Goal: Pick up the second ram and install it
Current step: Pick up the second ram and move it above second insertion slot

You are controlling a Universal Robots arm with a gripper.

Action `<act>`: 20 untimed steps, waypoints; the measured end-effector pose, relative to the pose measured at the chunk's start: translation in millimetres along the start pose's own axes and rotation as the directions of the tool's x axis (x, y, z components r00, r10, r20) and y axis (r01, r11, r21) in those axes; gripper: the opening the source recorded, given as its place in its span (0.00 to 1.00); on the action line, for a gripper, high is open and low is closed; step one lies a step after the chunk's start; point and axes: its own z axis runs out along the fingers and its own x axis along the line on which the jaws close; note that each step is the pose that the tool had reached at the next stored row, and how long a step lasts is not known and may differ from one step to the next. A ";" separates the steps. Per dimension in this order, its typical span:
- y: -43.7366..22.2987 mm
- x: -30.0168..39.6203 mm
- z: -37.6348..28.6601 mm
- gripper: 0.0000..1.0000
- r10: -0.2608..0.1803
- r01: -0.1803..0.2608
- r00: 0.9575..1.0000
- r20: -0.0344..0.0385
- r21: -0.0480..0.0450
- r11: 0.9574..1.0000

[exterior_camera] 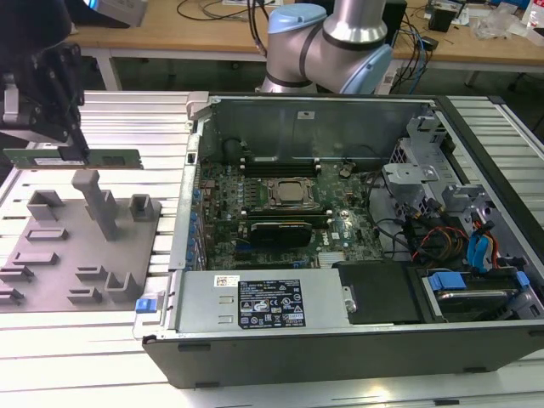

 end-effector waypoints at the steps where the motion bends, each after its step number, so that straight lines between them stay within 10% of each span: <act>1: -4.1 0.0 -0.2 0.13 0.000 0.000 1.000 0.000 0.000 1.000; 13: -29.5 0.2 -1.1 0.13 0.000 0.000 1.000 0.000 0.000 1.000; 20: -60.4 0.4 -2.2 0.13 0.000 0.000 1.000 0.000 -0.001 1.000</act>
